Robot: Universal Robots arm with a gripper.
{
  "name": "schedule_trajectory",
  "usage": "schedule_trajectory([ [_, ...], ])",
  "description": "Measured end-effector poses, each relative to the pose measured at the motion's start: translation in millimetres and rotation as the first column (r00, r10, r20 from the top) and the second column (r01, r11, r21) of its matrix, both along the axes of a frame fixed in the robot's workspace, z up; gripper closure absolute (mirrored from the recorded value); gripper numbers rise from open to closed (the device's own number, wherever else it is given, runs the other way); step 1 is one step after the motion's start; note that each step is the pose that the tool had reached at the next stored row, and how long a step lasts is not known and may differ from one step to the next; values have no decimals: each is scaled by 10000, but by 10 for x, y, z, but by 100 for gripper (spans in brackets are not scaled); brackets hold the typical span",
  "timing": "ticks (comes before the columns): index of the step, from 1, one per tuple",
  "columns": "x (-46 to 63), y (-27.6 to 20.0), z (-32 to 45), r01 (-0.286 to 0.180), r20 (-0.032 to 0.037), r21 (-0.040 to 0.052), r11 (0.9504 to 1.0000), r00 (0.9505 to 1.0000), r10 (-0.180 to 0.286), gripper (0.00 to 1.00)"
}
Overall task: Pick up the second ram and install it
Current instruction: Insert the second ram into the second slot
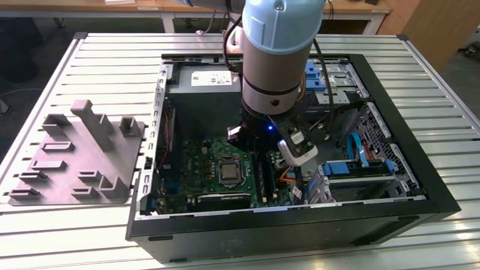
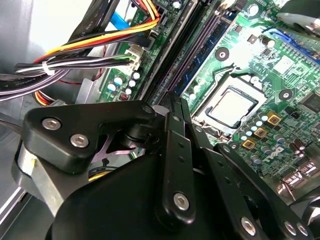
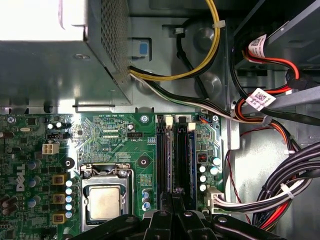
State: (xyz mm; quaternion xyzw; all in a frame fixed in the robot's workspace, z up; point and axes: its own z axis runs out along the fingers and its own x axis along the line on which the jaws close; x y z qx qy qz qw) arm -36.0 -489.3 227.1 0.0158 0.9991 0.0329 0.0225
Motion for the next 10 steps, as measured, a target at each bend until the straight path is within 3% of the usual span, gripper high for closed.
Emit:
schedule_trajectory([
  [10,1,0,-2,0,0,1,10000,10000,0,89],
])
